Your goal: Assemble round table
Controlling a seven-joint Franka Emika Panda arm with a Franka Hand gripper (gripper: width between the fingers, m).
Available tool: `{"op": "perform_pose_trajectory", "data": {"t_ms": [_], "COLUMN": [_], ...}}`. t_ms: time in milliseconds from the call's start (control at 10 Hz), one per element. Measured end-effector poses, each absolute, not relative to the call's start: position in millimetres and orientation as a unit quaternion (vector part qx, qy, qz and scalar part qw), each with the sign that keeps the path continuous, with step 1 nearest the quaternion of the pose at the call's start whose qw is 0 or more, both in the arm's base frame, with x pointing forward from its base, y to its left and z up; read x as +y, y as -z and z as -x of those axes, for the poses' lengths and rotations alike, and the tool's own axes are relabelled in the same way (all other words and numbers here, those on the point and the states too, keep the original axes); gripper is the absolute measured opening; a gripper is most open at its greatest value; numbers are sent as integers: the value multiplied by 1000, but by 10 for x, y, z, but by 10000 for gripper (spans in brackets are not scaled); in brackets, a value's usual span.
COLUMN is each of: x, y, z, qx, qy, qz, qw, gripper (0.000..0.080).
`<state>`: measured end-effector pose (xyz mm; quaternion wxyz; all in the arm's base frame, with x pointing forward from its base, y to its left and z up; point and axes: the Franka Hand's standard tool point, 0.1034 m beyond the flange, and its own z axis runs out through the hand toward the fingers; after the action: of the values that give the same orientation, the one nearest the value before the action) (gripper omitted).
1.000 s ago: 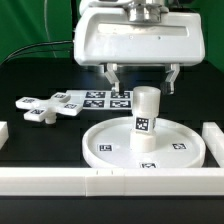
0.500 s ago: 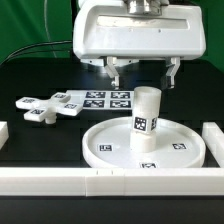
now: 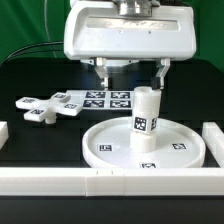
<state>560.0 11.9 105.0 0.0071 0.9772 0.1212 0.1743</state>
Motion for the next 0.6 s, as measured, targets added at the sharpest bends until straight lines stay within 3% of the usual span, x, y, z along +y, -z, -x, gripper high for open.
{"op": "perform_pose_trajectory", "data": {"t_ms": [300, 600], "x": [279, 298], "y": [-1057, -1126], "z": [-5572, -5612], "qx": [120, 126], "qy": [-64, 9], "qz": [-991, -991], "qw": [-23, -36], "gripper": [649, 649]}}
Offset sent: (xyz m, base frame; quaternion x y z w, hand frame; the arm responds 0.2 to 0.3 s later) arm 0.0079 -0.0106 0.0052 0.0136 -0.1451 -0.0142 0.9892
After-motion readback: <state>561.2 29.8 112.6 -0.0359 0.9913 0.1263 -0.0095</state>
